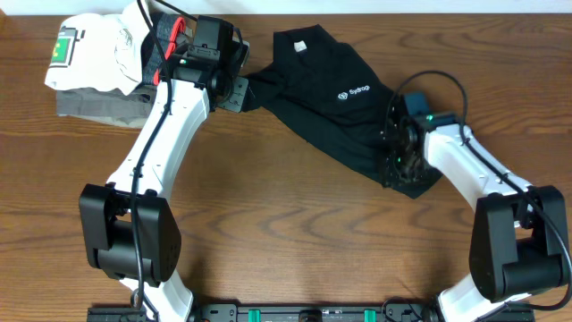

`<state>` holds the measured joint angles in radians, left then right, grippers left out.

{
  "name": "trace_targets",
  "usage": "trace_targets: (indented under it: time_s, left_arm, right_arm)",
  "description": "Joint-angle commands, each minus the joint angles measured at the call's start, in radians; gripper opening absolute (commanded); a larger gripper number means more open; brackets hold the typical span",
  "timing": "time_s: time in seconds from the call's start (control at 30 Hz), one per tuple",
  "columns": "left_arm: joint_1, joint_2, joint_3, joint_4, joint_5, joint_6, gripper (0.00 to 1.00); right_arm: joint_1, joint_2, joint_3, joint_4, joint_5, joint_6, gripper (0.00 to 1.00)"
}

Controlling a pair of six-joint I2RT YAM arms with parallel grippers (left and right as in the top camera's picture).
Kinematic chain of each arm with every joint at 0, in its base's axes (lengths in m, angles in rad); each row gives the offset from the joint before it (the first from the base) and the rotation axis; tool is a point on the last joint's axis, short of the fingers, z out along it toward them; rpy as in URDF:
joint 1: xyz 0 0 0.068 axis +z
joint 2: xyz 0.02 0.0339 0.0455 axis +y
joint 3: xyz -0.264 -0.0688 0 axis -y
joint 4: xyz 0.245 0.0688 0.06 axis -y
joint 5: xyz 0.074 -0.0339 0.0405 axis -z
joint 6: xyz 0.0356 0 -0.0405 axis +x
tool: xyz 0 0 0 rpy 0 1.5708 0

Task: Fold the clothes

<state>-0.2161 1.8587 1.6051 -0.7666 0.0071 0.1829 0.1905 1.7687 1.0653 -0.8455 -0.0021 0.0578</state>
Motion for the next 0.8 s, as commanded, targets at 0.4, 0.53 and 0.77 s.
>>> trace_targets:
  time_s: [0.4,0.53,0.77]
  left_arm:
    - [0.008,-0.017,0.011,-0.003,-0.019,-0.005,0.06]
    - [0.01,-0.017,0.011,-0.003,-0.02,-0.005,0.06]
    - [0.036,-0.033,0.011,-0.027,-0.029,-0.033,0.06]
  right_arm:
    - [0.005,-0.013,-0.098,0.106,0.099,0.086,0.01]
    - [0.004,-0.08,-0.016,0.014,0.087,0.122,0.01]
    - [-0.014,-0.27,0.159,-0.2,0.073,0.153,0.01]
